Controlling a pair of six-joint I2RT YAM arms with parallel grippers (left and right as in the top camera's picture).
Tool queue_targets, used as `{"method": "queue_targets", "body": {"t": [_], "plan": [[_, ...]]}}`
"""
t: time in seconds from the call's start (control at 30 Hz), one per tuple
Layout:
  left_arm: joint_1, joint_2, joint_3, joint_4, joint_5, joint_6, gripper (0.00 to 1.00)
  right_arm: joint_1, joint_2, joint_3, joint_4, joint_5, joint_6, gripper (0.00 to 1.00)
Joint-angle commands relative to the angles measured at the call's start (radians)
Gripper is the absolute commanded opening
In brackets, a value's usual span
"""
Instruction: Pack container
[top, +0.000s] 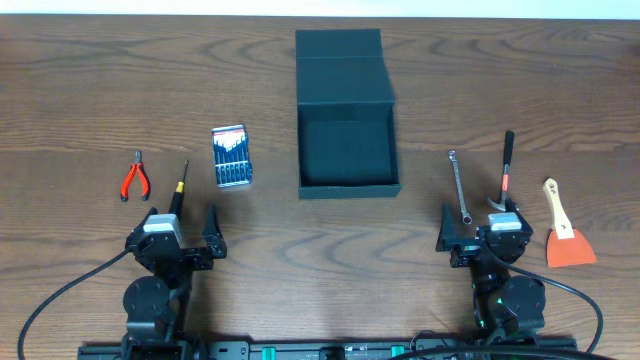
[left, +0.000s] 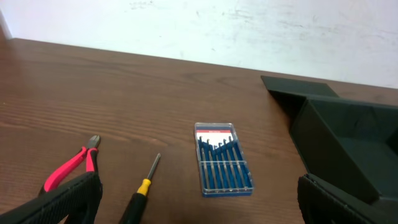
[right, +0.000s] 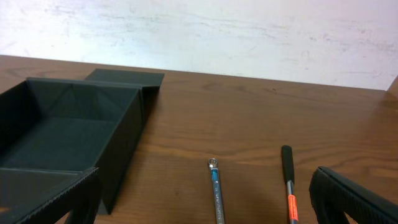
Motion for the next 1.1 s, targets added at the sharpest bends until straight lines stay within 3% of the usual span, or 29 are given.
{"method": "queue_targets", "body": {"t": [0.0,0.23,0.43,0.63,0.87,1.07], "plan": [[-0.003,0.002,-0.023,-0.021,0.013,0.012,0.99,0.011,-0.006,-0.006,0.002,-0.041,-0.005,0.99],[-0.003,0.058,-0.022,-0.021,0.013,-0.011,0.99,0.011,-0.006,-0.005,0.047,-0.056,0.004,0.99],[-0.003,0.125,0.059,-0.048,0.013,-0.153,0.99,0.010,0.006,0.039,-0.009,-0.099,0.242,0.99],[-0.003,0.284,0.317,-0.285,0.013,-0.153,0.99,0.003,0.134,0.281,-0.276,-0.103,0.233,0.99],[-0.003,0.522,0.594,-0.592,0.013,-0.151,0.98,-0.029,0.539,0.708,-0.678,-0.184,0.209,0.99],[-0.003,0.623,0.689,-0.740,0.014,-0.149,0.99,-0.031,0.890,1.092,-1.090,-0.194,0.117,0.99]]}}
